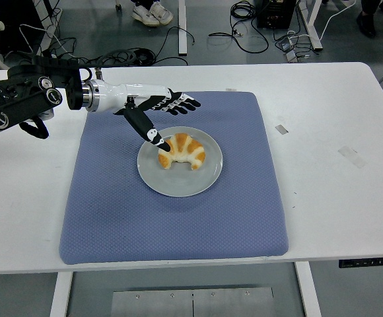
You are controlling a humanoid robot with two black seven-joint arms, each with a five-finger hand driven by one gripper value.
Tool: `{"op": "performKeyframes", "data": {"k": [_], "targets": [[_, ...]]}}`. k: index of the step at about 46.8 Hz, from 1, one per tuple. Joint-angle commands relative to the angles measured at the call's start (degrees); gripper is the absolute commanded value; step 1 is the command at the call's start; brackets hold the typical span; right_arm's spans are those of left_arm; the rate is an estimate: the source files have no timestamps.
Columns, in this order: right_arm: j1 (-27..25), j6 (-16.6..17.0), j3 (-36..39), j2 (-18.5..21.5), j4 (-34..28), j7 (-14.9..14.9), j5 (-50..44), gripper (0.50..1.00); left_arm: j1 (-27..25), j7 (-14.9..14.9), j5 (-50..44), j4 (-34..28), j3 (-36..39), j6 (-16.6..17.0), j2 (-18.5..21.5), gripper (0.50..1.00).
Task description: Place the bread on the table
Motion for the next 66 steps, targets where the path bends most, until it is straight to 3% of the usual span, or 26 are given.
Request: {"op": "performKeyframes", "data": {"k": [1,17,45,66], "targets": [[0.0,0.0,0.0,0.0,0.0,0.0,0.0,1.000,0.1,0.0,0.0,0.0,0.9,0.0,0.0,0.960],[0.0,0.0,-0.1,0.0,-0.1,0.0,0.0,1.000,0.8,0.0,-0.1,0.2,1.9,0.7,-0.5,0.952],[0.0,0.0,-0.1,0.0,-0.1,0.0,0.0,1.000,3.9,0.0,0.1,1.3,2.1,5.0,-3.5,0.942],[0.0,0.0,-0.1,0.0,-0.1,0.0,0.0,1.000,5.0,0.0,0.1,3.6,2.4,5.1,-4.4,0.940]]}}
